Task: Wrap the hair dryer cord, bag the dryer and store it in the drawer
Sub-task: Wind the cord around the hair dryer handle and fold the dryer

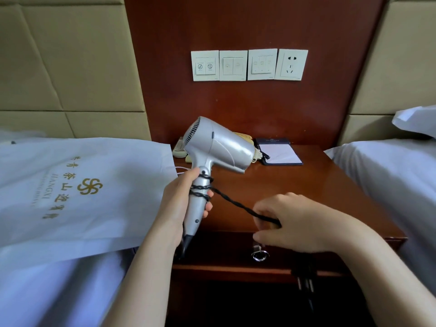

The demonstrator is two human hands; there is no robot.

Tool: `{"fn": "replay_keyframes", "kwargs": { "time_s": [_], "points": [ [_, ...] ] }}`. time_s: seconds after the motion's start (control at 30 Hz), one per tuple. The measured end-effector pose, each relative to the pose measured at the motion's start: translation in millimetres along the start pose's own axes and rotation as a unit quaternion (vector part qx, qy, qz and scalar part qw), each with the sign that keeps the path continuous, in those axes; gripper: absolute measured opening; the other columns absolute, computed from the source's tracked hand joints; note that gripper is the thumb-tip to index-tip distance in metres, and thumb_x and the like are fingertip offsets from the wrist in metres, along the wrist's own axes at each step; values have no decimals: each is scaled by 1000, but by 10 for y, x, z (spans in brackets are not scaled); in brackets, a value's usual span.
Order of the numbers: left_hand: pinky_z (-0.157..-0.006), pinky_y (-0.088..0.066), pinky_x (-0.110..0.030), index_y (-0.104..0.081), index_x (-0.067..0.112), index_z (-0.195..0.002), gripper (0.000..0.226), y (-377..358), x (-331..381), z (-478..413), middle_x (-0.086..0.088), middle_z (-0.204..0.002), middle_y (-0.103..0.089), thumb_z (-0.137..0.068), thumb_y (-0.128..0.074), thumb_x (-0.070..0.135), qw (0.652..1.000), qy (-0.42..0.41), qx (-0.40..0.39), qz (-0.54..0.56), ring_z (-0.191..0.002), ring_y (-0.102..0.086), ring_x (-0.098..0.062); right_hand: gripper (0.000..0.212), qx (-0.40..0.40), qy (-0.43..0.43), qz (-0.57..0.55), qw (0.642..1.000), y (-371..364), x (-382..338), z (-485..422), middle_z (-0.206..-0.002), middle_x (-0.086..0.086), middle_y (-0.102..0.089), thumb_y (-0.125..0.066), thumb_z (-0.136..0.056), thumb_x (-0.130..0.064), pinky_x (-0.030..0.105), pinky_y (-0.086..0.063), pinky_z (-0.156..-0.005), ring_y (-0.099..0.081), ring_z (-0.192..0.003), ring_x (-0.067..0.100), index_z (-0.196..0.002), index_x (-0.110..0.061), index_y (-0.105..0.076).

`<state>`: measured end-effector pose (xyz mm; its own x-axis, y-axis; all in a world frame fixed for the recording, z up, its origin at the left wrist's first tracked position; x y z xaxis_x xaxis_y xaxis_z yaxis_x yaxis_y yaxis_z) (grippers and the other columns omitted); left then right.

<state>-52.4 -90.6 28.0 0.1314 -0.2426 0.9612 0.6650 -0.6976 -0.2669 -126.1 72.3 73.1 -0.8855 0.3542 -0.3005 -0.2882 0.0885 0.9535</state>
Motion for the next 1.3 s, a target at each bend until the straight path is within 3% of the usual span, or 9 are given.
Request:
{"fn": "replay_keyframes", "kwargs": {
  "time_s": [0.07, 0.17, 0.4, 0.53, 0.73, 0.87, 1.0, 1.1, 1.3],
  "points": [
    [-40, -41, -22, -66, -2, -91, 46, 12, 31, 21, -10, -62, -58, -76, -59, 40, 999, -17, 30, -2, -42, -51, -20, 22, -39, -21, -6, 999, -78, 17, -13, -65, -7, -56, -62, -79, -41, 30, -48, -64, -54, -64, 11, -70, -23, -55],
    [-41, -40, -22, -70, 10, -57, 40, 95, 71, 55, -7, -52, -59, -85, -54, 34, 995, -26, 90, 38, -39, -50, -18, 27, -83, -40, -46, 995, -213, 92, -65, -55, -8, -59, -62, -84, -35, 26, -48, -61, -55, -55, 4, -61, -24, -55],
    [-41, -41, -23, -63, 9, -67, 28, 189, 130, 123, -8, -50, -59, -85, -58, 29, 983, -75, 164, 12, -37, -51, -18, 37, -39, -49, -38, 997, -154, 256, -139, -54, -9, -63, -49, -92, -36, 19, -43, -64, -57, -54, -1, -60, -21, -60],
    [-42, -43, -23, -64, 9, -70, 27, 184, 157, 169, -6, -49, -61, -85, -59, 30, 982, -76, 173, 28, -37, -52, -17, 40, -22, -74, -3, 997, -132, 312, -137, -65, -5, -67, -47, -91, -44, 30, -50, -74, -61, -65, 10, -60, -22, -58],
    [-41, -43, -22, -61, 9, -70, 25, 188, 201, 218, -1, -45, -60, -86, -59, 29, 977, -106, 188, 3, -35, -53, -15, 19, -37, -70, 34, 996, -197, 190, -132, -76, -7, -66, -57, -84, -32, 38, -52, -83, -62, -84, 21, -65, -30, -56],
    [-40, -44, -23, -59, 10, -76, 23, 220, 193, 164, -1, -47, -63, -84, -64, 30, 972, -118, 178, -96, -36, -55, -16, 17, 151, -30, 129, 980, 254, -28, 1, -85, -2, -62, -52, -89, -42, 30, -37, -64, -51, -81, 29, -85, -27, -60],
    [-39, -43, -22, -61, 18, -82, 16, 169, 218, 145, -8, -65, -66, -83, -63, 34, 955, -142, 160, -206, -42, -59, -19, 27, 327, 46, 186, 925, 459, -244, 100, -61, 0, -61, -50, -85, -39, 26, -25, -46, -57, -62, 32, -70, -21, -63],
    [-35, -39, -14, -63, 22, -87, 13, 118, 271, 173, -4, -69, -66, -82, -64, 35, 933, -158, 141, -289, -47, -62, -16, 30, 413, 61, 184, 890, 459, -208, 101, -48, 0, -59, -51, -82, -32, 31, -34, -57, -50, -47, 30, -58, -18, -62],
    [-38, -42, -15, -63, 22, -86, 19, -132, 165, 158, 1, -71, -64, -78, -69, 39, 906, -139, 23, -398, -48, -62, -12, 26, 483, 97, 202, 847, 481, -276, 152, -52, -3, -62, -57, -85, -22, 28, -26, -68, -49, -45, 24, -61, -15, -62]
  ]
}}
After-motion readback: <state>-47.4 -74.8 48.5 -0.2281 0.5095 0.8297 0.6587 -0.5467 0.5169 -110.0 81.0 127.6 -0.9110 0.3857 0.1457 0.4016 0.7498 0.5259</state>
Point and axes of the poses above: each hand's wrist, its own z-axis away from the middle knuckle, its own y-axis out of the back of the hand, x = y × z, the point moved 7 cm from there along -z, towards the middle knuckle
